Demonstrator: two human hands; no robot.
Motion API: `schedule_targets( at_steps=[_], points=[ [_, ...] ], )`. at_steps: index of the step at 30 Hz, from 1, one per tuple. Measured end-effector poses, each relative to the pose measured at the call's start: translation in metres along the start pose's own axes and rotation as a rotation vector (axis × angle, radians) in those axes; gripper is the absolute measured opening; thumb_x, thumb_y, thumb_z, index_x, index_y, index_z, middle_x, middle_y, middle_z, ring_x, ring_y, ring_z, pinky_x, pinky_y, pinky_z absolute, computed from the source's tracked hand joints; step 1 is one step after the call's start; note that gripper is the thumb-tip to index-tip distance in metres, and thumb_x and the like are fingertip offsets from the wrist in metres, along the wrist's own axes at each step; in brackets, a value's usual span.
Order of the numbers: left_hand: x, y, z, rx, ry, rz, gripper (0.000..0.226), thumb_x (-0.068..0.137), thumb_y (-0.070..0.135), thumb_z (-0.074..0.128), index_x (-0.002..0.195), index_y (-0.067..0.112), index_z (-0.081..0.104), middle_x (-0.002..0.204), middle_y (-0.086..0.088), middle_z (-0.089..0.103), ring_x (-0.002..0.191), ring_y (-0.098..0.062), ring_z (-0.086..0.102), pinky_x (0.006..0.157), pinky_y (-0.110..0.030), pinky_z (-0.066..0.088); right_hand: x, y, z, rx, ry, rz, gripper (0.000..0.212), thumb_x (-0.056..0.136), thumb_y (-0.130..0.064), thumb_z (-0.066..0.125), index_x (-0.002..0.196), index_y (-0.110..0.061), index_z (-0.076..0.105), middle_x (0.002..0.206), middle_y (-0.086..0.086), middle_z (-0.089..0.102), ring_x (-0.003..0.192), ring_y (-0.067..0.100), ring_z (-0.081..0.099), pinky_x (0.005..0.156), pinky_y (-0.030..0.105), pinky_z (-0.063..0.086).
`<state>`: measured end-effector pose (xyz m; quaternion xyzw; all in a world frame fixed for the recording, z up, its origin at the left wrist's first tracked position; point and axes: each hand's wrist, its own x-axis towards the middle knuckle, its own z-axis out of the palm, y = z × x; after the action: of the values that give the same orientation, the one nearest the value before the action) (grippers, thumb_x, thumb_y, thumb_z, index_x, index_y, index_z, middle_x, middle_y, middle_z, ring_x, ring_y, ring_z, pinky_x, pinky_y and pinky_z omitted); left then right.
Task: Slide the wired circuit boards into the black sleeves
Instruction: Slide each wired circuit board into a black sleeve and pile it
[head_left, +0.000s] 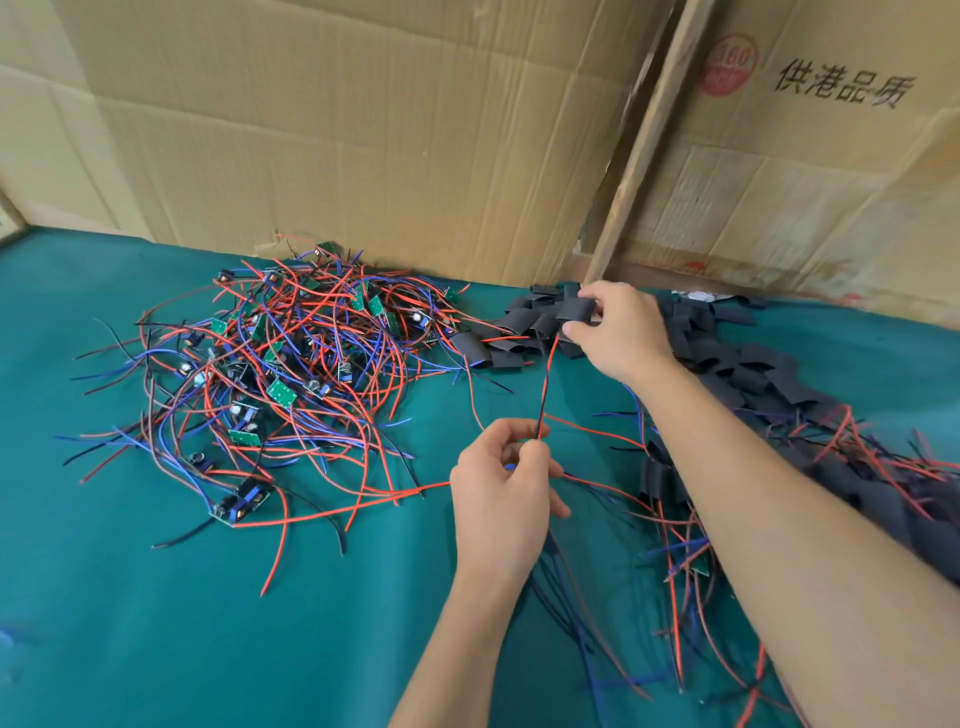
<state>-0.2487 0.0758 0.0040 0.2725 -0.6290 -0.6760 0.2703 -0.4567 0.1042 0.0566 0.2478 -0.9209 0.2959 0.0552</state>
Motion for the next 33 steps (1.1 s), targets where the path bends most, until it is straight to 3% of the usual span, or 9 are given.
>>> schedule_targets(
  at_steps=[4, 8, 10, 15, 17, 23, 27, 31, 33],
  points=[
    [0.000, 0.000, 0.001, -0.008, 0.009, 0.016, 0.031, 0.083, 0.011, 0.047, 0.100, 0.026, 0.068, 0.063, 0.004, 0.066, 0.046, -0.020, 0.064, 0.047, -0.025, 0.040, -0.063, -0.014, -0.029, 0.201, 0.028, 0.023, 0.036, 0.070, -0.012, 0.080, 0.102, -0.026, 0.075, 0.080, -0.010, 0.073, 0.079, 0.019, 0.073, 0.075, 0.029, 0.055],
    [0.000, -0.001, 0.001, -0.006, 0.003, 0.044, 0.034, 0.083, 0.013, 0.045, 0.103, 0.028, 0.068, 0.058, 0.002, 0.063, 0.045, -0.020, 0.062, 0.046, -0.024, 0.039, -0.118, -0.029, -0.033, 0.267, -0.106, -0.054, 0.038, 0.064, -0.004, 0.077, 0.089, -0.032, 0.072, 0.075, -0.015, 0.072, 0.060, 0.002, 0.068, 0.060, 0.009, 0.046],
    [-0.001, -0.002, 0.001, 0.019, 0.004, 0.082, 0.031, 0.089, 0.009, 0.046, 0.097, 0.028, 0.069, 0.054, 0.000, 0.061, 0.041, -0.017, 0.058, 0.045, -0.021, 0.037, -0.131, -0.033, -0.033, 0.290, -0.195, -0.090, 0.038, 0.065, 0.001, 0.074, 0.091, -0.028, 0.072, 0.071, -0.018, 0.071, 0.057, -0.001, 0.066, 0.058, 0.009, 0.044],
    [0.001, -0.005, -0.001, 0.030, 0.043, 0.096, 0.030, 0.091, 0.007, 0.045, 0.089, 0.027, 0.068, 0.050, -0.002, 0.060, 0.040, -0.016, 0.054, 0.046, -0.024, 0.037, -0.134, -0.033, -0.044, 0.339, -0.373, -0.121, 0.042, 0.072, -0.006, 0.077, 0.108, -0.028, 0.075, 0.080, -0.013, 0.076, 0.068, 0.010, 0.073, 0.077, 0.027, 0.057],
    [0.002, -0.006, -0.001, 0.025, 0.033, 0.101, 0.030, 0.094, 0.006, 0.046, 0.084, 0.025, 0.066, 0.056, 0.000, 0.060, 0.043, -0.020, 0.059, 0.046, -0.023, 0.036, -0.132, -0.031, -0.049, 0.450, -0.428, -0.114, 0.036, 0.081, -0.010, 0.077, 0.113, -0.026, 0.075, 0.076, -0.009, 0.078, 0.069, 0.011, 0.075, 0.076, 0.023, 0.058],
    [0.000, -0.005, -0.001, 0.034, 0.019, 0.133, 0.037, 0.096, 0.003, 0.046, 0.074, 0.029, 0.061, 0.060, -0.006, 0.060, 0.043, -0.019, 0.058, 0.041, -0.019, 0.037, -0.130, -0.025, -0.050, 0.669, -0.415, -0.095, 0.013, 0.083, 0.001, 0.080, 0.089, -0.011, 0.080, 0.101, -0.001, 0.080, 0.064, 0.029, 0.072, 0.064, 0.033, 0.059],
    [-0.001, -0.004, -0.002, 0.037, 0.016, 0.151, 0.038, 0.092, 0.000, 0.044, 0.069, 0.028, 0.057, 0.055, -0.004, 0.059, 0.039, -0.013, 0.052, 0.041, -0.018, 0.036, -0.132, -0.024, -0.048, 0.717, -0.459, -0.119, 0.015, 0.082, 0.004, 0.080, 0.089, -0.008, 0.077, 0.077, 0.009, 0.077, 0.056, 0.019, 0.068, 0.062, 0.026, 0.056],
    [-0.002, -0.004, -0.002, 0.037, 0.007, 0.159, 0.030, 0.089, 0.008, 0.042, 0.087, 0.026, 0.067, 0.052, -0.006, 0.059, 0.039, -0.014, 0.050, 0.044, -0.022, 0.036, -0.131, -0.024, -0.049, 0.785, -0.456, -0.133, 0.015, 0.086, 0.001, 0.076, 0.075, -0.007, 0.080, 0.104, 0.006, 0.078, 0.057, 0.021, 0.069, 0.062, 0.025, 0.055],
    [-0.001, -0.004, -0.002, 0.032, 0.005, 0.161, 0.030, 0.091, 0.007, 0.045, 0.088, 0.025, 0.068, 0.055, -0.004, 0.059, 0.041, -0.017, 0.054, 0.044, -0.021, 0.036, -0.130, -0.024, -0.048, 0.757, -0.430, -0.151, 0.021, 0.087, -0.003, 0.077, 0.068, -0.011, 0.080, 0.103, -0.001, 0.078, 0.055, 0.016, 0.065, 0.058, 0.022, 0.053]
  ],
)
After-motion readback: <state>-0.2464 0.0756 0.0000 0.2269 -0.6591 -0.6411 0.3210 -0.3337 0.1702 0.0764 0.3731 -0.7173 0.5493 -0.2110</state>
